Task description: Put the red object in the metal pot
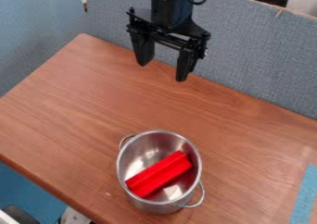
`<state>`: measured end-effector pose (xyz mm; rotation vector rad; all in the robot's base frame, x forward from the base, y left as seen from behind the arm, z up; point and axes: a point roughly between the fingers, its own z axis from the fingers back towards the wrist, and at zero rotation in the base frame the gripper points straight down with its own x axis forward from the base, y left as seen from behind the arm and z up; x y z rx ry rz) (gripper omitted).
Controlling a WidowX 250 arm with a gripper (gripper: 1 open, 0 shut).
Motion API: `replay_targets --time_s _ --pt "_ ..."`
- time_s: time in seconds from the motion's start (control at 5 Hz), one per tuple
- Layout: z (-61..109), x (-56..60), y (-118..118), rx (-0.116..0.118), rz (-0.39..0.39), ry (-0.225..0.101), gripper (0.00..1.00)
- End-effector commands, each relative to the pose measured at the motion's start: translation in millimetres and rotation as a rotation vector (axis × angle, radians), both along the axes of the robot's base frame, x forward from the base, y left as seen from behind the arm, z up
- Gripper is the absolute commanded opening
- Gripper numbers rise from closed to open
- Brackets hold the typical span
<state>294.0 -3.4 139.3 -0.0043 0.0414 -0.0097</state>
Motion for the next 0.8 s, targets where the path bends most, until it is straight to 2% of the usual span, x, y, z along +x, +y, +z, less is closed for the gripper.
replay_targets --time_s 0.0,0.2,0.4,0.6 --pt "-1.3 -1.7 29 0.01 -0.09 0.008 1.0" --pt "-20.3 12.1 69 0.002 0.038 0.017 1.0" --pt "-23.0 22.5 80 -0.018 0.139 0.005 1.0" --pt "-31.3 13.3 52 -0.011 0.074 -0.008 1.0"
